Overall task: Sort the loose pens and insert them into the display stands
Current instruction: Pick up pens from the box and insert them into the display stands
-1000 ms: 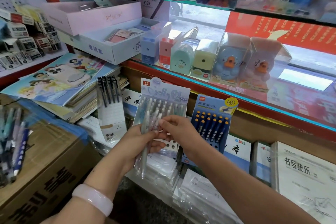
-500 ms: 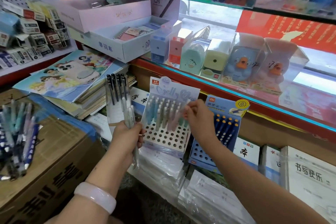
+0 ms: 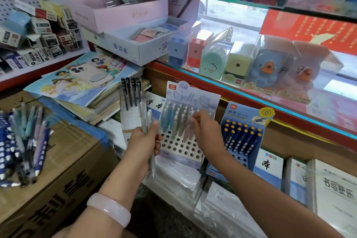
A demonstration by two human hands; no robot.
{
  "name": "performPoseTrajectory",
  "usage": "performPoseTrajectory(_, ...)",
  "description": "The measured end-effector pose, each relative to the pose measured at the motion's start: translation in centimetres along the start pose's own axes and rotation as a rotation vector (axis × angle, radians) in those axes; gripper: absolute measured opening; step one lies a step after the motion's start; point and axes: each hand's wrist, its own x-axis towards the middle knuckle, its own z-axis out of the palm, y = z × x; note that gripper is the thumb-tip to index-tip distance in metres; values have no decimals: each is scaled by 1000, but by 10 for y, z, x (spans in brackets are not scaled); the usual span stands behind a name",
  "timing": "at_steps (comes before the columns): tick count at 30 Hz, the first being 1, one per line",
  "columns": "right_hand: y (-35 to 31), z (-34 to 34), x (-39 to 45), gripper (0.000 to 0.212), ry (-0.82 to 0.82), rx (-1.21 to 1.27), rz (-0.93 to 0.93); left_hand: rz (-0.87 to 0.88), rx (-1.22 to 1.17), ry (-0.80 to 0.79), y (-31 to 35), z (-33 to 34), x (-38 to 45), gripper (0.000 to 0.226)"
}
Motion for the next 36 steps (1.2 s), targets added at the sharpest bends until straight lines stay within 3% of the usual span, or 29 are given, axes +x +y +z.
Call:
performPoseTrajectory(10,5,14,-2,15,-166,-79,109,36,-24,-58,1,-1,-1,22)
performPoseTrajectory(14,1,4,-2,18,-124,-94,132,35,-41,-109,1,-2,-3,28)
performPoseTrajectory(17,-16,-7,-4,22,-76,162,168,33,-47,-140,0,-2,-5,22)
performPoseTrajectory(21,-43,-15,-5,22,-358,641,304,20,-41,-195,-1,2,-7,17)
performPoseTrajectory(26,-53,-15,-5,15,-418,787,408,-8,-39,-255,-4,1,-8,20)
performPoseTrajectory(29,-48,-22,-2,17,-343,852,417,3,-52,-184,-7,-2,-5,20)
performPoseTrajectory(32,-36,-40,6,15,-105,858,358,24,-1,-75,-8,-6,-3,21)
performPoseTrajectory(36,-11,-49,9,10,117,538,181,38,46,-4,-6,-8,-6,16)
